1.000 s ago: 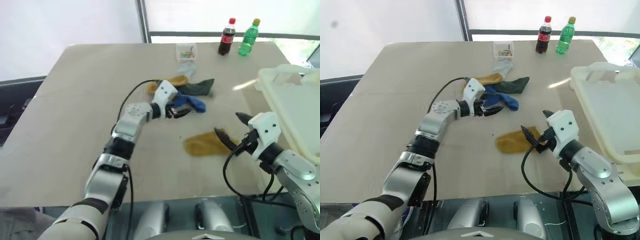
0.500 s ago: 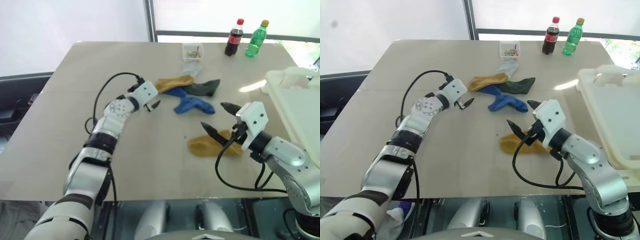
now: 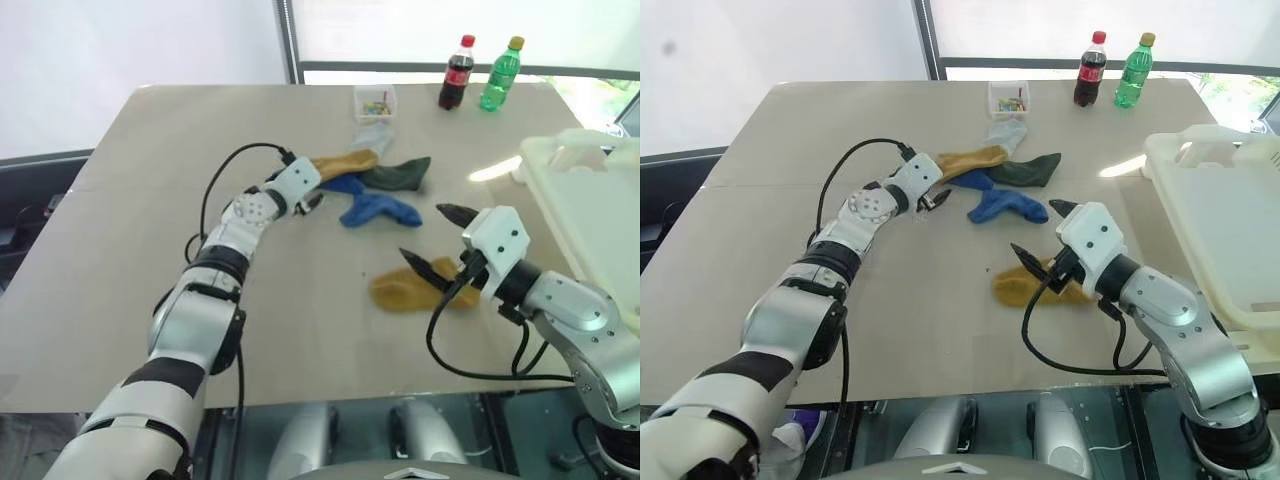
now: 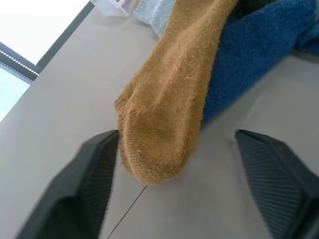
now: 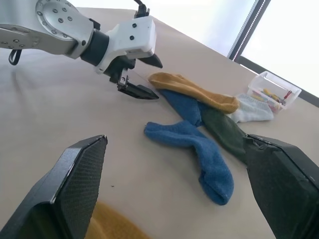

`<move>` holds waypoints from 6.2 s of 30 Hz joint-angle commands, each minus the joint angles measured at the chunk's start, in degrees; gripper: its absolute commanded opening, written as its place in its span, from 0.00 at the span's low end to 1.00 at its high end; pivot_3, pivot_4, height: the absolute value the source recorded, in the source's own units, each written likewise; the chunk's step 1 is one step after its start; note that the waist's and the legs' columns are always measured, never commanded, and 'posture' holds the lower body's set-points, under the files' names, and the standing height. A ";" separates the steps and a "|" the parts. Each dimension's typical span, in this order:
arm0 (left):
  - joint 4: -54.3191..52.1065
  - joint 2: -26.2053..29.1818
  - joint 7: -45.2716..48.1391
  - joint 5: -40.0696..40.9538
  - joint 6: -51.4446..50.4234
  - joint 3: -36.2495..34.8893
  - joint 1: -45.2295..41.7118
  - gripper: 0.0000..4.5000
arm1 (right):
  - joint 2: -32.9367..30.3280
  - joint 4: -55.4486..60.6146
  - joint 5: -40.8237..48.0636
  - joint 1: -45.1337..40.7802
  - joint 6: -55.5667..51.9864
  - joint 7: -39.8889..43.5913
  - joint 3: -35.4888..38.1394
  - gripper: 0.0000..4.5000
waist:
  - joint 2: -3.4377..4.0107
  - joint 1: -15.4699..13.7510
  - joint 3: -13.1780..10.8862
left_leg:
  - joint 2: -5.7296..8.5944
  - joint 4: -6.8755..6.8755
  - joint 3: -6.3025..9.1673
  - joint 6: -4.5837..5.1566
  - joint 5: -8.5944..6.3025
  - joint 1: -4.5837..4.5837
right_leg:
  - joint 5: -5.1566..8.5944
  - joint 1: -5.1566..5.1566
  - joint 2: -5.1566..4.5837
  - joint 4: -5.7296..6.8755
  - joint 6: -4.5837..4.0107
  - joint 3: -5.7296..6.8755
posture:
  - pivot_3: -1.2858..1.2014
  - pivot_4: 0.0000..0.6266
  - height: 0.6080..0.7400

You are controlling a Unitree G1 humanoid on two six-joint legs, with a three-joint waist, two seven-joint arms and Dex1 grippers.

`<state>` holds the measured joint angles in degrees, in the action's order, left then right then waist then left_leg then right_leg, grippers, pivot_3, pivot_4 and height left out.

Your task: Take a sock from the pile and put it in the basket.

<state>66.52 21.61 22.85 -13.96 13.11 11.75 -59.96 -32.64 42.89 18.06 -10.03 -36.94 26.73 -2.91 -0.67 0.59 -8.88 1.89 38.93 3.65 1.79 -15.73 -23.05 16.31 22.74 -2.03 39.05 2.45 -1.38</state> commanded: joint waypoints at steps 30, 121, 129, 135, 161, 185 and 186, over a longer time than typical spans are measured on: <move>-73.44 27.54 33.79 27.28 -27.50 -17.66 52.21 0.00 | 0.18 -3.50 1.24 -1.10 3.67 4.36 0.55 1.00 | 0.09 0.16 0.00 | -0.15 -0.18 -0.03 -0.01 -0.03 0.23 | 0.00 -0.03 -0.26 0.04 -0.03 -0.44 | 0.52 0.24 1.00; -60.48 60.62 53.49 72.93 -94.49 -26.82 36.63 0.01 | 3.22 -7.55 -2.39 7.19 13.15 3.98 1.59 1.00 | 0.07 0.46 -0.37 | -0.17 -0.60 -0.13 -0.46 0.24 0.29 | 0.03 0.27 -0.15 0.00 -0.10 -0.55 | 0.52 0.24 1.00; -66.37 31.69 26.53 63.49 -99.11 -15.06 24.07 0.01 | 2.66 -0.94 -2.60 11.54 10.07 1.83 2.95 1.00 | 0.12 -0.97 -0.42 | -0.11 -0.47 -0.03 -0.42 0.24 0.22 | 0.01 0.06 -0.18 -0.01 -0.06 -0.49 | 0.52 0.24 1.00; -67.86 20.61 17.38 62.38 -101.15 -18.63 22.75 0.01 | 1.68 3.03 -2.05 14.28 7.75 0.27 5.82 1.00 | -0.21 0.34 -0.39 | -0.12 -0.38 -0.25 -0.46 0.26 -0.35 | 0.00 0.85 -0.13 0.33 -0.06 -0.82 | 0.52 0.24 1.00; -77.18 12.62 18.33 52.78 -75.22 -19.37 30.37 0.42 | 2.98 1.75 2.65 3.21 -5.55 -0.76 -3.19 1.00 | -0.19 -0.39 -0.38 | -0.13 0.06 -0.25 -0.52 0.27 0.19 | -0.04 0.39 -0.14 0.70 0.01 -0.86 | 0.52 0.24 1.00; -69.52 2.40 10.59 37.94 -58.28 -11.33 34.66 0.00 | 11.01 -15.10 0.07 -5.62 -11.00 -3.46 -7.79 0.12 | -0.20 0.10 -0.38 | -0.08 -0.02 -0.23 -0.31 0.16 0.07 | -0.05 0.48 -0.17 0.69 0.01 -0.82 | 0.52 0.24 1.00; -70.08 2.33 10.72 38.43 -58.60 -11.74 34.87 0.00 | 11.13 -15.08 0.19 -5.77 -11.06 -3.37 -7.64 0.01 | -0.20 0.11 -0.38 | -0.08 -0.02 -0.23 -0.31 0.16 0.07 | -0.05 0.48 -0.17 0.69 0.01 -0.83 | 0.52 0.24 1.00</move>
<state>-0.98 24.10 33.38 23.27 -45.44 1.13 -25.37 -21.82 26.39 17.56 -14.76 -48.23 22.92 -11.14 -0.86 0.70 -9.26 1.81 38.90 3.42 1.48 -15.57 -22.99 16.26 23.22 -2.20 39.73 2.46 -2.21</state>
